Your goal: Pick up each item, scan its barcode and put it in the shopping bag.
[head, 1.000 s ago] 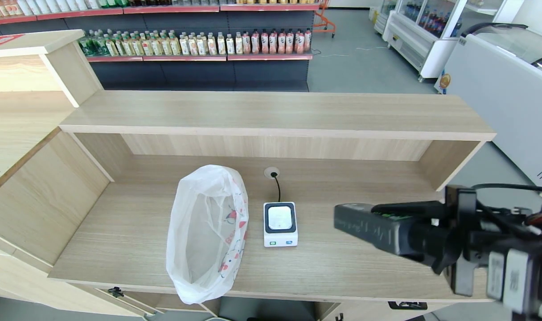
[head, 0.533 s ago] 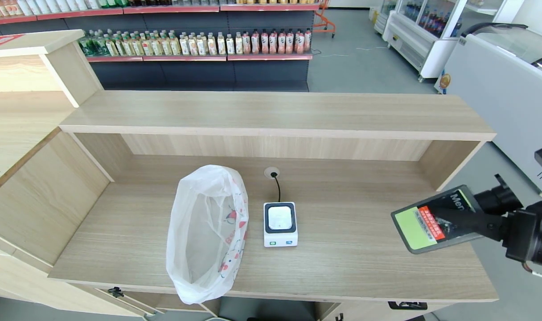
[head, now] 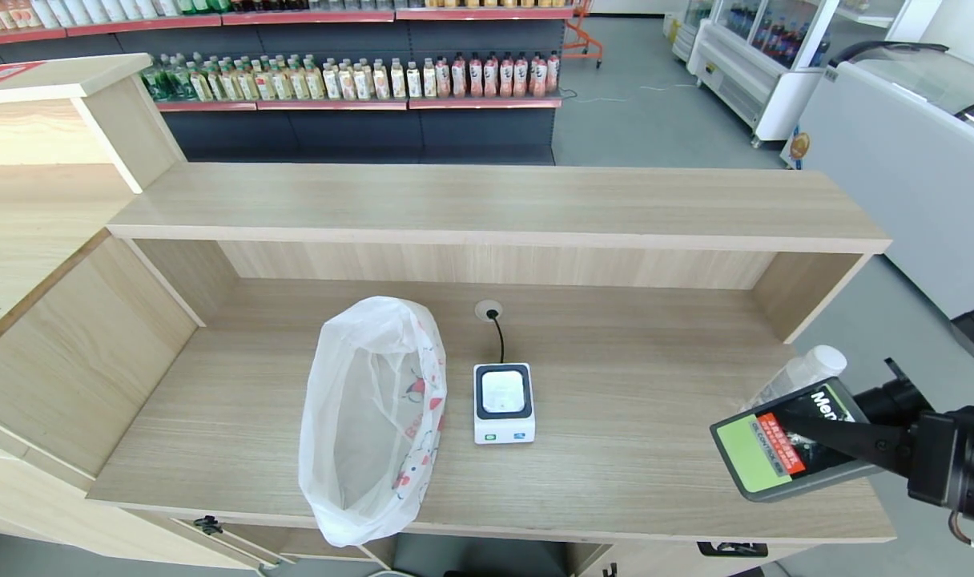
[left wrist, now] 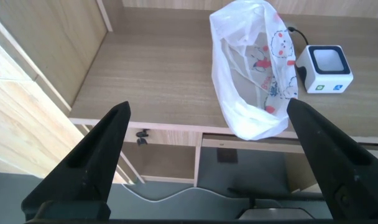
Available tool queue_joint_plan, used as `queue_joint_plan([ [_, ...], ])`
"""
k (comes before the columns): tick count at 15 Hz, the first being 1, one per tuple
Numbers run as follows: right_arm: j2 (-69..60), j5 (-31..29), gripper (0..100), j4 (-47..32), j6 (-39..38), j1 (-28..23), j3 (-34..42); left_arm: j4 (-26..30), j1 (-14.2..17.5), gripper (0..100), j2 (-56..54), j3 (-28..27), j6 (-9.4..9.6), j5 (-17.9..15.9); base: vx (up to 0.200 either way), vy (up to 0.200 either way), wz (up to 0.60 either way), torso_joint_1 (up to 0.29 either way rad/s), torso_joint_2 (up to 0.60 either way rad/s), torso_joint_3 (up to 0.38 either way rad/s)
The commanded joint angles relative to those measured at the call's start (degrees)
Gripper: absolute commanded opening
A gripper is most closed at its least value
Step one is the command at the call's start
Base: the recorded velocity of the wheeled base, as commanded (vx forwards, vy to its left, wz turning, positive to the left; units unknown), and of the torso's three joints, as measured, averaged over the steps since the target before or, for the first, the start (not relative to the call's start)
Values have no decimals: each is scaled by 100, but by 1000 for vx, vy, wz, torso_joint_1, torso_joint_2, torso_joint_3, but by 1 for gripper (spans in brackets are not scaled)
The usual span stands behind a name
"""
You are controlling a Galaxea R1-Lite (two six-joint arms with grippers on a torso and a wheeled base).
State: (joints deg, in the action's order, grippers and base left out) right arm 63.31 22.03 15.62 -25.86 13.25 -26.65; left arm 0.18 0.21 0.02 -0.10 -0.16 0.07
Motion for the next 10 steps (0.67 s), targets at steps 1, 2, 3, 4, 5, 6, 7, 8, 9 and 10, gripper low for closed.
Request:
queue_joint_plan([
  [1,77,-41,0,12,2,2,37,-1,6,100,-2,1,-2,1,0,0,0,0,0,0],
  [2,121,-252,0,12,10,11,19,-1,6,100,-2,1,-2,-7,0,0,0,0,0,0],
  [3,165,-331,0,20,10,20,11,-1,6,100,-2,1,7,-7,0,0,0,0,0,0],
  [4,165,-348,0,20,2,20,2,-1,6,100,-2,1,7,-7,0,0,0,0,0,0],
  [5,165,-348,0,20,2,20,19,-1,6,100,-2,1,-2,-7,0,0,0,0,0,0],
  [6,165,-348,0,20,10,20,28,-1,6,100,-2,1,-2,-7,0,0,0,0,0,0],
  [7,173,-348,0,20,10,20,28,-1,6,100,-2,1,-2,-7,0,0,0,0,0,0],
  [8,208,-348,0,20,10,20,19,-1,6,100,-2,1,25,-7,0,0,0,0,0,0],
  [9,217,-348,0,20,10,20,19,-1,6,100,-2,1,25,-7,0,0,0,0,0,0],
  [10,244,-357,0,29,10,20,11,-1,6,100,-2,1,25,-7,0,0,0,0,0,0],
])
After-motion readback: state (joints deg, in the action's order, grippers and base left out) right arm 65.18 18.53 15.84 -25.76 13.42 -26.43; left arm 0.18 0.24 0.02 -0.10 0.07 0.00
